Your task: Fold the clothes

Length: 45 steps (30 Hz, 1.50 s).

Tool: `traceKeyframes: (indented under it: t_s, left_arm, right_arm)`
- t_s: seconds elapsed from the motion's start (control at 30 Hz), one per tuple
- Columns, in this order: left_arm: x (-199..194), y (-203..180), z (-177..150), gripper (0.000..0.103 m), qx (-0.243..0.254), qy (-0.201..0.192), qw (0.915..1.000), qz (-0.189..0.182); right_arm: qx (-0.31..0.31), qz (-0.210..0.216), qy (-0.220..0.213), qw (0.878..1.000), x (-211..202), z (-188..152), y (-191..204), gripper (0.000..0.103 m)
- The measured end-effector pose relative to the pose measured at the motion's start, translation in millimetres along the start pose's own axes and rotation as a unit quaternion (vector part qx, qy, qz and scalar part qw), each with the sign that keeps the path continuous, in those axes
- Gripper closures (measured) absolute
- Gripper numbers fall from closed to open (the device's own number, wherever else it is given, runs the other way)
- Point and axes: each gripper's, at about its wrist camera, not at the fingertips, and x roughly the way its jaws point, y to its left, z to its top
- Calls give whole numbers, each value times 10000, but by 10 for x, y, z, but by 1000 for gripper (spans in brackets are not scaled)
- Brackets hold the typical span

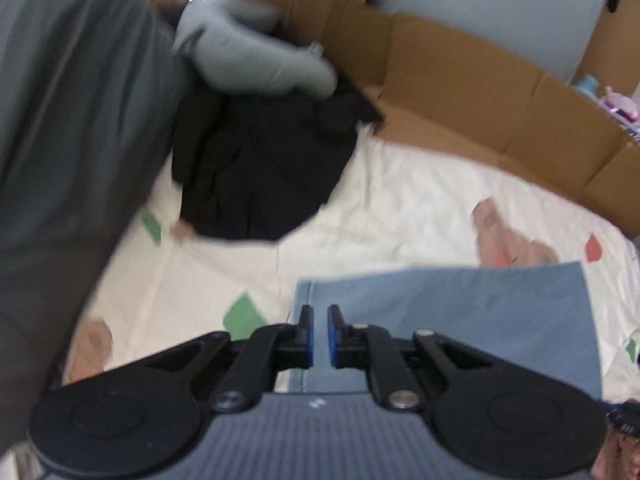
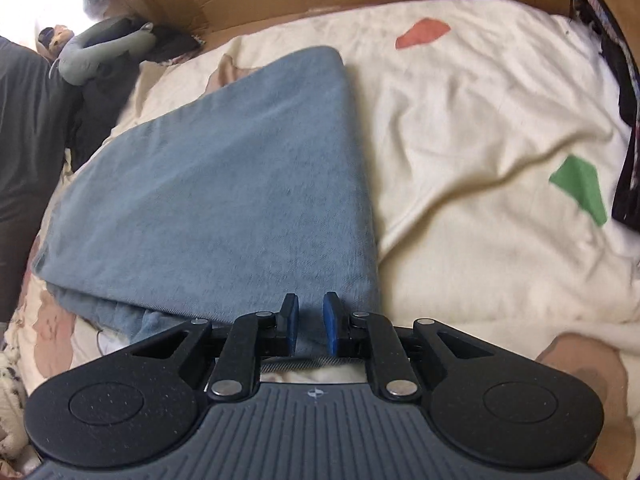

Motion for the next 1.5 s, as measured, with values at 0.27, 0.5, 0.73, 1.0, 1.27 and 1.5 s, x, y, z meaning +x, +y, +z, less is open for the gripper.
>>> traceKeyframes:
  t_s: [0.27,0.5,0.73,1.0,1.27,1.5]
  left_arm:
    - [-402,-283,576,64,-38,178,9998,-87]
    - [-152,-508,703,56,199,263,9992,-233]
    - [623,-797,409,71,502,632,9940,-732]
    - [1360,-890,43,74,580,979,9875,-1090]
    - [1918,-622,-177,100,263,925,9932,-662]
    - [1894,-532,-216,100,71,388,9968,-688]
  right_arm:
    - [632,511,-715,9941,-284,127,-142,83]
    - [430,391,-798,9951,-265,285,-130,84]
    - [793,391,-860,9924,-156,277,-302,77]
    - [473,69,-451,9978,58,306,-273,77]
    - [266,-22,-171,9995,104,288,-235,76]
    - [254,-9,-118,9996,26,260,-257,73]
